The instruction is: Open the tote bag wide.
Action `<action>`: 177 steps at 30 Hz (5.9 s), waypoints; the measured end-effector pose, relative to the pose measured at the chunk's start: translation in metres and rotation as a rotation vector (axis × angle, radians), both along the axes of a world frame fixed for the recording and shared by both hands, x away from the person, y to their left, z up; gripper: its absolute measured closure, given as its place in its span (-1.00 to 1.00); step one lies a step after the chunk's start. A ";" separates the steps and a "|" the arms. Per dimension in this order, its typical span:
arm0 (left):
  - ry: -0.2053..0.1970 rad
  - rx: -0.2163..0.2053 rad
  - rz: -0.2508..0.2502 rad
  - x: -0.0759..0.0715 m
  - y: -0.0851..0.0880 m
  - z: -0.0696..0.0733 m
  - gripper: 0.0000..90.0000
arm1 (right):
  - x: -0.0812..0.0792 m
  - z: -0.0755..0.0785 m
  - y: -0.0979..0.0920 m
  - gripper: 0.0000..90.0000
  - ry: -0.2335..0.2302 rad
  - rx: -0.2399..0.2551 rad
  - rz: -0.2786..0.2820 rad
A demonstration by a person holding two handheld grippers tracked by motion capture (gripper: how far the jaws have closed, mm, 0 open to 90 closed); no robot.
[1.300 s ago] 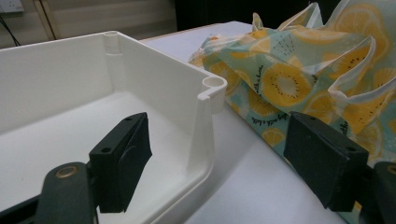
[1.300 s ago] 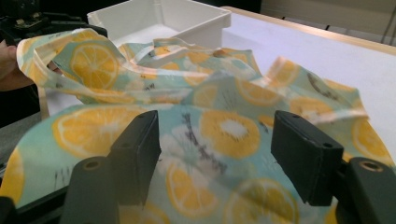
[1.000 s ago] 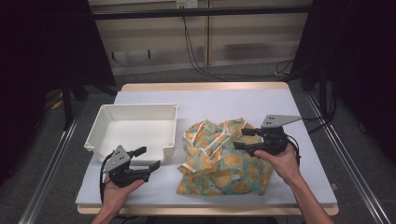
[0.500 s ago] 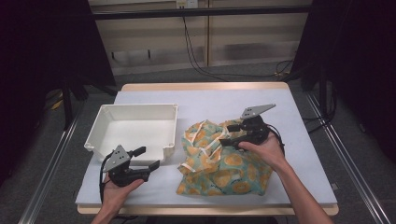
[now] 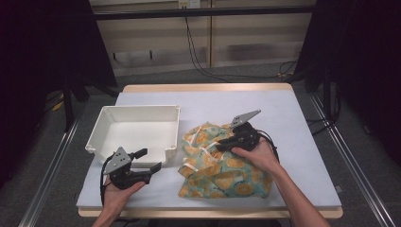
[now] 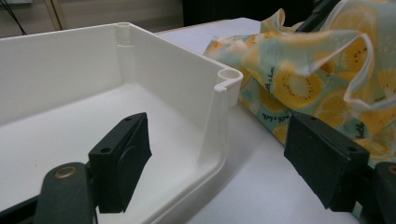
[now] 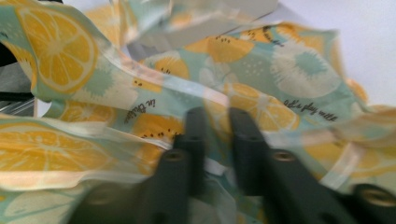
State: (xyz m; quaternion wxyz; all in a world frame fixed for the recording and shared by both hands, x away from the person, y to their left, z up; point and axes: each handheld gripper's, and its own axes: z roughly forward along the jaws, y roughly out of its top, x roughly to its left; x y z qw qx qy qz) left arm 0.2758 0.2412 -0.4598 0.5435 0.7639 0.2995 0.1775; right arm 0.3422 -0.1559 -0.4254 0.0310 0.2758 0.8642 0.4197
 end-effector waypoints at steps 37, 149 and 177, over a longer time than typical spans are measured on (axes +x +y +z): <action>-0.012 -0.083 -0.166 -0.003 -0.046 0.044 0.14 | -0.091 0.061 -0.077 1.00 -0.209 0.219 -0.069; 0.027 0.206 -0.303 0.021 -0.160 0.024 0.23 | -0.066 -0.002 -0.110 0.43 -0.171 -0.043 -0.412; 0.173 -0.057 -0.185 0.062 -0.094 0.039 0.37 | -0.088 -0.015 -0.181 0.47 -0.185 0.128 -0.554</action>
